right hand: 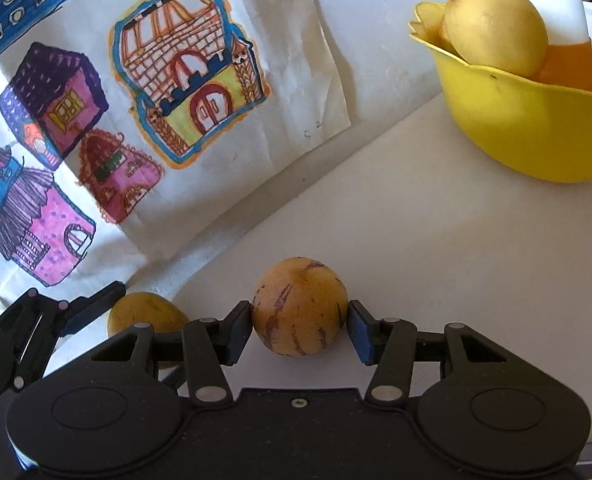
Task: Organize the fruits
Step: 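Carry the yellow pear and striped melon over the metal tray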
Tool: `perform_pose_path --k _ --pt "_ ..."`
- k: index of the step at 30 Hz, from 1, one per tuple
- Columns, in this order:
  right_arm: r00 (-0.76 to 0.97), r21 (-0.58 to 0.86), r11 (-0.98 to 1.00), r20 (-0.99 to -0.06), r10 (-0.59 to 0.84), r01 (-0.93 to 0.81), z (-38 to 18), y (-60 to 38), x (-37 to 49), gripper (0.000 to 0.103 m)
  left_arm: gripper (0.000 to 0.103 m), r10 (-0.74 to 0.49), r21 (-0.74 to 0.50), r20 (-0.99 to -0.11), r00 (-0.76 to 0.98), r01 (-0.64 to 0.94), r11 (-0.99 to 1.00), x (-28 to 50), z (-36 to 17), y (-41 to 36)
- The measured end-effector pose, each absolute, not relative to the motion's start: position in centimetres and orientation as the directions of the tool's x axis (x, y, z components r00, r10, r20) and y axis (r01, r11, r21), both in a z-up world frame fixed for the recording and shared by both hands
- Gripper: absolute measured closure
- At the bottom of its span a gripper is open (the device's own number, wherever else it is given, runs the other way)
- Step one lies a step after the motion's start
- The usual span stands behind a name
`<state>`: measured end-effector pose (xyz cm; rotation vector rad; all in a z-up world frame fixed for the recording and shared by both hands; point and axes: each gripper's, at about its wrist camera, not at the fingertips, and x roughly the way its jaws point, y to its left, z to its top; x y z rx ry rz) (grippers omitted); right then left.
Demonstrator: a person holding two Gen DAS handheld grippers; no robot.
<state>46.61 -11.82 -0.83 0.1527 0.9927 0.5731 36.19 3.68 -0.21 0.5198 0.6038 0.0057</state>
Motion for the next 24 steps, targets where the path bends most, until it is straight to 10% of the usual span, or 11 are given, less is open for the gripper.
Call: perform_pose_path --k 12,24 --pt "0.382 0.417 0.833 -0.749 0.542 -0.365 -0.5 -12.6 46.2 0.050 0.032 -0.052 -0.091 -0.660 0.749 -0.011 0.996 35.2 2.7 9.3" --pt "0.338 0.425 0.815 -0.758 0.558 -0.394 -0.1 -12.4 42.3 0.050 0.039 -0.130 -0.338 -0.602 0.788 -0.104 0.935 32.3 2.3 12.4"
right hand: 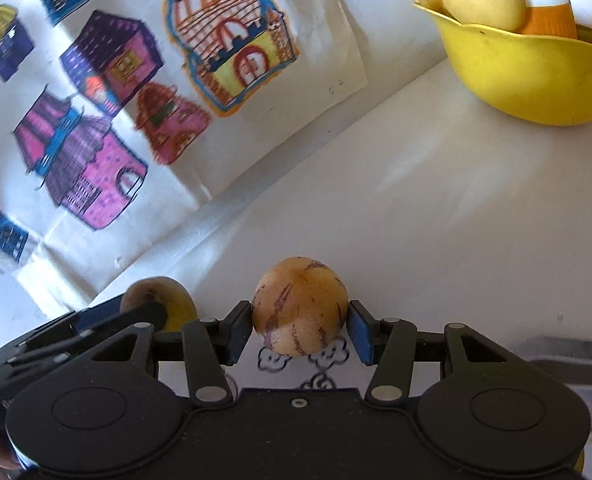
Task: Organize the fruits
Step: 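Carry the yellow pear and striped melon over the metal tray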
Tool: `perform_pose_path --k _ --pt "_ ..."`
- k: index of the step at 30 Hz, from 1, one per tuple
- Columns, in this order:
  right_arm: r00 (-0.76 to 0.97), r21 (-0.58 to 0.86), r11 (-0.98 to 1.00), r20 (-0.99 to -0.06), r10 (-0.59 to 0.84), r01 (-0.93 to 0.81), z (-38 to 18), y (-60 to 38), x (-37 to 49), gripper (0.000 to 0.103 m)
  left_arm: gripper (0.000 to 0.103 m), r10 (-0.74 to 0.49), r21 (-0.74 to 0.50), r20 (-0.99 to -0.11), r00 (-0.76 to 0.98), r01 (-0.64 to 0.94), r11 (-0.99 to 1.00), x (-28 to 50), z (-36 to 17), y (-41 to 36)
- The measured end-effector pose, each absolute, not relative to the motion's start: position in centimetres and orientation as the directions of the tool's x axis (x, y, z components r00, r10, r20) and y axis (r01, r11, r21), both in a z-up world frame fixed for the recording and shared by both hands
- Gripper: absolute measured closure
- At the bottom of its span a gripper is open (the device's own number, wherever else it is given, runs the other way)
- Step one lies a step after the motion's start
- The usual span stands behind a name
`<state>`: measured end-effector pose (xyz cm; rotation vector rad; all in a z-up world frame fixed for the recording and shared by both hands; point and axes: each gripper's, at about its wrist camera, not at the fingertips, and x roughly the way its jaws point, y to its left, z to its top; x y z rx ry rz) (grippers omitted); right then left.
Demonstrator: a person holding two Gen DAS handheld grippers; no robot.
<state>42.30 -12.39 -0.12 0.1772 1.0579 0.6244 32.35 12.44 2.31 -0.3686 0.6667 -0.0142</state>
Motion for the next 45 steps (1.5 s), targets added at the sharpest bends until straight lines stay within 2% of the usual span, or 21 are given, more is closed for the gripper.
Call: perform_pose_path --k 4,9,13,20,30,35,39,44,45 --pt "0.330 0.415 0.816 -0.766 0.552 -0.401 -0.3 -11.9 41.4 0.050 0.039 -0.158 -0.372 -0.567 0.808 -0.080 0.925 30.4 1.9 13.2" --pt "0.336 0.388 0.818 -0.771 0.541 -0.425 -0.6 -11.6 40.6 0.050 0.039 -0.155 -0.336 -0.547 0.823 -0.046 0.941 28.2 1.3 12.6" --pt "0.337 0.367 0.815 -0.775 0.534 -0.448 -0.6 -11.3 40.1 0.050 0.039 -0.143 -0.298 -0.540 0.829 -0.030 0.954 26.5 0.8 12.0" --pt "0.355 0.333 0.821 -0.779 0.516 -0.463 -0.6 -10.6 40.1 0.050 0.039 -0.133 -0.312 -0.557 0.820 -0.059 0.948 26.0 0.7 11.6" --pt "0.362 0.322 0.820 -0.778 0.513 -0.473 -0.4 -12.0 39.8 0.050 0.022 -0.104 -0.403 -0.575 0.811 -0.171 0.899 27.1 -0.3 11.5" --pt "0.365 0.319 0.822 -0.778 0.512 -0.473 -0.4 -12.8 39.9 0.050 0.021 -0.085 -0.425 -0.576 0.813 -0.209 0.881 27.7 -0.3 11.1" --pt "0.363 0.330 0.821 -0.775 0.517 -0.465 -0.4 -13.1 39.9 0.050 0.023 -0.025 -0.359 -0.591 0.806 -0.235 0.903 28.0 -0.3 9.9" --pt "0.369 0.328 0.821 -0.771 0.519 -0.468 -0.3 -13.4 39.8 0.050 0.036 -0.063 -0.390 -0.583 0.810 -0.211 0.896 28.6 -0.4 9.7" --pt "0.371 0.329 0.820 -0.769 0.520 -0.468 -0.3 -13.4 39.8 0.050 0.042 -0.082 -0.407 -0.581 0.810 -0.201 0.891 28.7 -0.4 9.7"
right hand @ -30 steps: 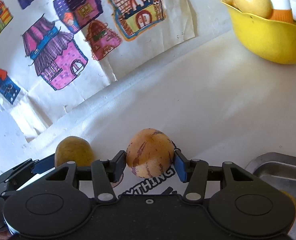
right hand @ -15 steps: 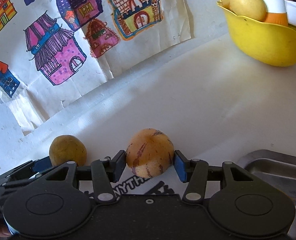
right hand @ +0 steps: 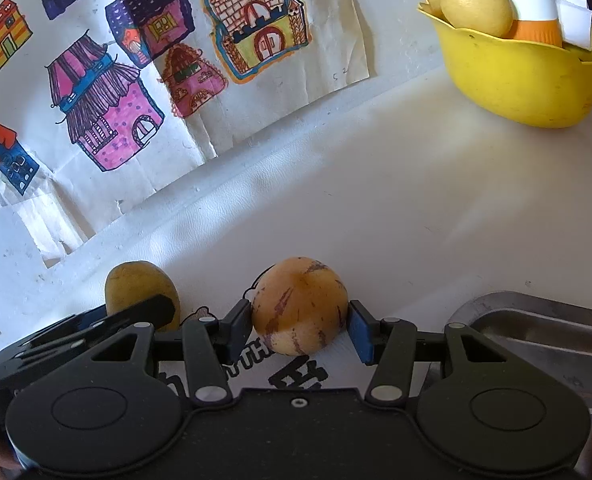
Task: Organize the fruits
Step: 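Carry the yellow pear and striped melon over the metal tray, then lower the pear and melon into the tray and open both grippers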
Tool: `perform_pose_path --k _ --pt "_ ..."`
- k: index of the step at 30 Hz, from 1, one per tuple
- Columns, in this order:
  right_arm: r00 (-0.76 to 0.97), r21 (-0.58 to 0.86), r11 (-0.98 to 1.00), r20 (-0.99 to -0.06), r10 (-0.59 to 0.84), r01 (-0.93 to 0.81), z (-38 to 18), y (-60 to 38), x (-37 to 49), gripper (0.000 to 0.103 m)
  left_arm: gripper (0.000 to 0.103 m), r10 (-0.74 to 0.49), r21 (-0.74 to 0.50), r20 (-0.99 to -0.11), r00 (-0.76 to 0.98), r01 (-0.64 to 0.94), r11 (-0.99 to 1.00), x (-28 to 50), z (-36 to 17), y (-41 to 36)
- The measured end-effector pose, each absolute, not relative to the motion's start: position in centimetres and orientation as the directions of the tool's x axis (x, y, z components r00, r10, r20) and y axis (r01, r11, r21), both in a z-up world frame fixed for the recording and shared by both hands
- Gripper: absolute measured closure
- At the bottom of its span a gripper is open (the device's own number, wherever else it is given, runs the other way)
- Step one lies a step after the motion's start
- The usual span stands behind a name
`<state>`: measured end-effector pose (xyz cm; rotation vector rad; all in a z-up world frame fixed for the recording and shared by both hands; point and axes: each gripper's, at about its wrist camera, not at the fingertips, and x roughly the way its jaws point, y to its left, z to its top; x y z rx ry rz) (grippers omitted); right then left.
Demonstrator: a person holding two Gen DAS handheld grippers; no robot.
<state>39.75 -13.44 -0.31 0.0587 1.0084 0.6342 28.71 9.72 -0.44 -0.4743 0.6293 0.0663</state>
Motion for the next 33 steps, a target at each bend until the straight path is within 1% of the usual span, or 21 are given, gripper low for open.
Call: perform_pose_path --k 1,7,11,18,30,33 --pt "0.372 0.333 0.820 -0.767 0.523 -0.466 -0.3 -13.5 39.7 0.050 0.042 -0.095 -0.417 -0.580 0.809 -0.195 0.888 28.9 -0.5 9.8" --pt "0.374 0.355 0.819 -0.758 0.535 -0.451 -0.2 -13.9 39.8 0.050 0.043 -0.093 -0.387 -0.564 0.820 -0.164 0.908 28.6 -0.5 9.2" --pt "0.362 0.395 0.811 -0.748 0.557 -0.432 0.1 -14.3 39.7 0.050 0.044 -0.118 -0.427 -0.566 0.816 -0.167 0.889 27.8 -0.6 9.7" --pt "0.368 0.434 0.792 -0.717 0.593 -0.430 1.7 -15.0 37.6 0.050 0.044 -0.119 -0.405 -0.587 0.801 -0.164 0.899 26.1 -0.1 8.8" --pt "0.408 0.421 0.795 -0.695 0.592 -0.436 5.4 -17.6 32.6 0.050 0.044 -0.200 -0.416 -0.597 0.777 -0.087 0.905 23.1 0.1 6.1" --pt "0.433 0.394 0.812 -0.699 0.569 -0.431 6.3 -18.6 31.2 0.050 0.044 -0.231 -0.427 -0.602 0.764 -0.063 0.902 22.6 0.2 5.1"
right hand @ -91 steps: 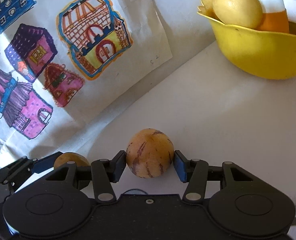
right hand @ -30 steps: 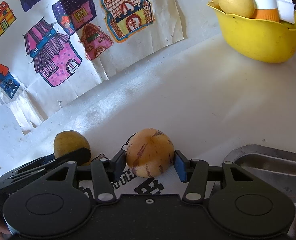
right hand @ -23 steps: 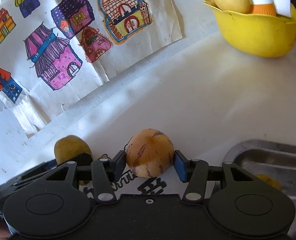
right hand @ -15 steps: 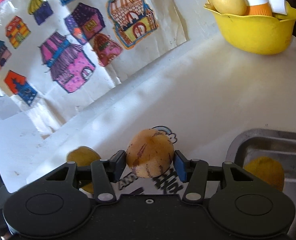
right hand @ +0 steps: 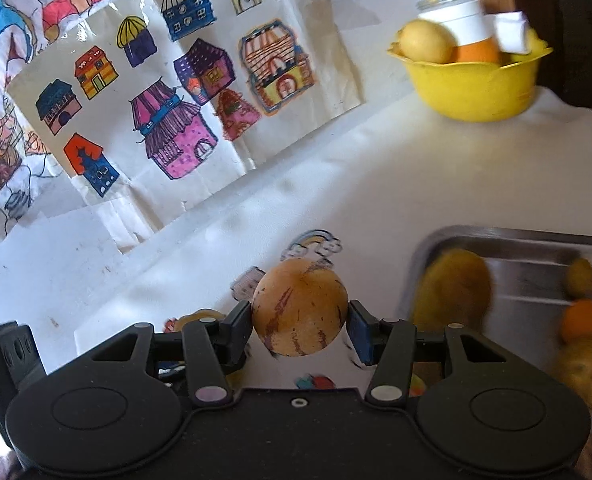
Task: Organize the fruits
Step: 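Lower the pear and melon into the tray and open both grippers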
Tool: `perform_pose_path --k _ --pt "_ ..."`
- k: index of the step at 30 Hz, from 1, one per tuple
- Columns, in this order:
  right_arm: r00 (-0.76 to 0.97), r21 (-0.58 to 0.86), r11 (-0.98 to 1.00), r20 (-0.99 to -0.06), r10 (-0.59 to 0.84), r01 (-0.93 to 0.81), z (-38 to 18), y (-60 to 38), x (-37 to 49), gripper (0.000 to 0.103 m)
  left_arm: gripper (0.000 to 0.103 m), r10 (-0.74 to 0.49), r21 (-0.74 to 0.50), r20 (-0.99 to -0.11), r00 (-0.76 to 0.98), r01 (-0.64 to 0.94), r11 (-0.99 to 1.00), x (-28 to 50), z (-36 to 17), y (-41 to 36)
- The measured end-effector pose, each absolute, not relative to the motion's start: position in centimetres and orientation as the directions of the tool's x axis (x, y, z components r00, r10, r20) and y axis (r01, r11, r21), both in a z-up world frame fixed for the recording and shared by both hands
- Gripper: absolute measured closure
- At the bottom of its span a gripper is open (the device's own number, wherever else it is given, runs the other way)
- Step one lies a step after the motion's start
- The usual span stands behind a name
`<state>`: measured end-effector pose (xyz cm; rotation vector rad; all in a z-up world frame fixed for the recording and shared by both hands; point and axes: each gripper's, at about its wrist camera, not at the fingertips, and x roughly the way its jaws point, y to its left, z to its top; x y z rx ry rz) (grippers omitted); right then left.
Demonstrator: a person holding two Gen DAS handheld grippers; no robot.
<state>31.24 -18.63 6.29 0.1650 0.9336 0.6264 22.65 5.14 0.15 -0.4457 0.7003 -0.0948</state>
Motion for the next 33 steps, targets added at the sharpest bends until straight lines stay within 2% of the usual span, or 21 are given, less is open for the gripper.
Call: perform_pose_path --k 5,17,23,27,33 --pt "0.477 0.367 0.834 -0.694 0.540 -0.411 6.9 -21.2 29.3 0.050 0.044 -0.280 -0.454 -0.600 0.750 -0.031 0.890 21.9 0.2 3.5" --pt "0.576 0.375 0.841 -0.614 0.540 -0.390 7.5 -28.9 23.8 0.050 0.044 -0.384 -0.474 -0.540 0.749 0.107 0.874 18.8 2.3 -1.6" --pt "0.594 0.391 0.852 -0.611 0.524 -0.349 6.3 -32.1 20.6 0.050 0.044 -0.453 -0.498 -0.541 0.708 0.164 0.851 17.4 2.5 -4.3" --pt "0.625 0.352 0.882 -0.623 0.470 -0.313 5.1 -33.3 18.4 0.050 0.044 -0.506 -0.527 -0.551 0.664 0.193 0.828 17.0 2.0 -5.9" --pt "0.666 0.342 0.899 -0.606 0.435 -0.275 3.2 -34.6 15.6 0.050 0.044 -0.518 -0.507 -0.571 0.637 0.222 0.833 15.9 1.5 -8.0"
